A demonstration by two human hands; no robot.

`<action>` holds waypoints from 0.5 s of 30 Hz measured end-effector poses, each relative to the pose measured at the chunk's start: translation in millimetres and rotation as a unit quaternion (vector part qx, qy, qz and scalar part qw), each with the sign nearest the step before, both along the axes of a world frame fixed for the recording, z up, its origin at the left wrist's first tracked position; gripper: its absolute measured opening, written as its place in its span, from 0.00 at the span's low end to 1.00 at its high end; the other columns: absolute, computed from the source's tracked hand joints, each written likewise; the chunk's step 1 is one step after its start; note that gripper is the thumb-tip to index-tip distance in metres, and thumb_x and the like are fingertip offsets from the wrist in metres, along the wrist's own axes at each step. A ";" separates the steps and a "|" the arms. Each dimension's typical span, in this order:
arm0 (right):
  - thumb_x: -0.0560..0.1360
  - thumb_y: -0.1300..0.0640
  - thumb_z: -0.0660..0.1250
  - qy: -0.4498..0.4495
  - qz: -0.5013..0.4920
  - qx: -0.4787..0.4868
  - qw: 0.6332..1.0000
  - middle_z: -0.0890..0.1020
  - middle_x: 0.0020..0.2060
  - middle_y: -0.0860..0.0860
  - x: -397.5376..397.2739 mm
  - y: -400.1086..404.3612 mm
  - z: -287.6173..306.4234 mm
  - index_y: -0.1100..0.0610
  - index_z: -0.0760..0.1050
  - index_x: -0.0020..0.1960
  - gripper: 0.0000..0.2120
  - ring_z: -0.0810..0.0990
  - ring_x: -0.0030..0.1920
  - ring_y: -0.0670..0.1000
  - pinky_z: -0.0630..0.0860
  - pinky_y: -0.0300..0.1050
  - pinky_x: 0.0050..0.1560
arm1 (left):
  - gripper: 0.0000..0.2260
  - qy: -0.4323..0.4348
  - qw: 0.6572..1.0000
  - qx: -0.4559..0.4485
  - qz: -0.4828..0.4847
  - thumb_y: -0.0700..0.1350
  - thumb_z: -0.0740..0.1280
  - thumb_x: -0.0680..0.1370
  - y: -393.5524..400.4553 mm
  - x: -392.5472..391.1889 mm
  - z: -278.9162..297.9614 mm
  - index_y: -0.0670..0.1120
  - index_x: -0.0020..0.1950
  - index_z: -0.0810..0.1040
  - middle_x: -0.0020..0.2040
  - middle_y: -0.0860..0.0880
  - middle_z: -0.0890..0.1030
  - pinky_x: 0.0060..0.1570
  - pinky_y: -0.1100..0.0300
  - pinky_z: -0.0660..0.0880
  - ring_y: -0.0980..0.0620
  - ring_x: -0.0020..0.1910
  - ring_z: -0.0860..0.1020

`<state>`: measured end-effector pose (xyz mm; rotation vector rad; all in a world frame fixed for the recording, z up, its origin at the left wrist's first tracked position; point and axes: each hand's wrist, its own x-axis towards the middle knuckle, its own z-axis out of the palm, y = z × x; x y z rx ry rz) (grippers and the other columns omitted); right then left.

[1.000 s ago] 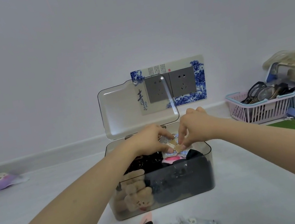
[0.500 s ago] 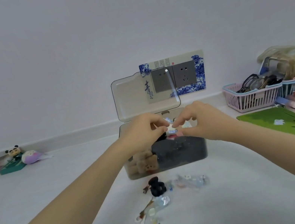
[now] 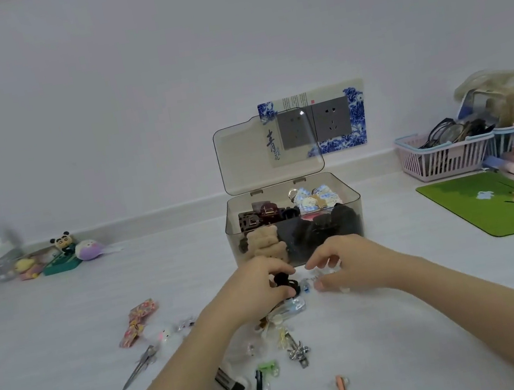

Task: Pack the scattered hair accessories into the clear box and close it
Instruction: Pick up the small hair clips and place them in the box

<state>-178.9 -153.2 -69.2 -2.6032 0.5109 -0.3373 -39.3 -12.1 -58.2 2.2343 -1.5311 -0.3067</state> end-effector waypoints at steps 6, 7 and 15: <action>0.70 0.46 0.71 -0.020 -0.003 0.003 1.000 0.78 0.46 0.43 0.0 1.2 -6.9 0.45 0.78 0.58 0.16 0.74 0.42 0.39 0.69 0.30 0.43 | 0.11 0.046 0.998 -0.046 0.020 0.47 0.72 0.73 0.6 4.3 -3.4 0.55 0.54 0.80 0.46 0.61 0.76 0.36 0.73 0.68 0.64 0.37 0.74; 0.70 0.47 0.70 -0.022 -0.005 0.003 1.000 0.78 0.47 0.43 -0.8 2.2 -7.2 0.45 0.77 0.58 0.17 0.74 0.44 0.40 0.70 0.32 0.46 | 0.11 0.053 0.997 -0.054 0.021 0.46 0.72 0.72 1.8 5.4 -1.8 0.55 0.54 0.80 0.47 0.60 0.76 0.37 0.74 0.69 0.64 0.37 0.75; 0.71 0.46 0.70 -0.022 0.009 0.000 1.000 0.77 0.45 0.39 0.1 13.4 -14.7 0.41 0.76 0.59 0.17 0.75 0.47 0.40 0.72 0.34 0.49 | 0.14 0.133 0.981 -0.143 0.011 0.43 0.74 0.71 35.0 19.7 31.6 0.54 0.55 0.81 0.48 0.53 0.82 0.42 0.73 0.74 0.57 0.43 0.80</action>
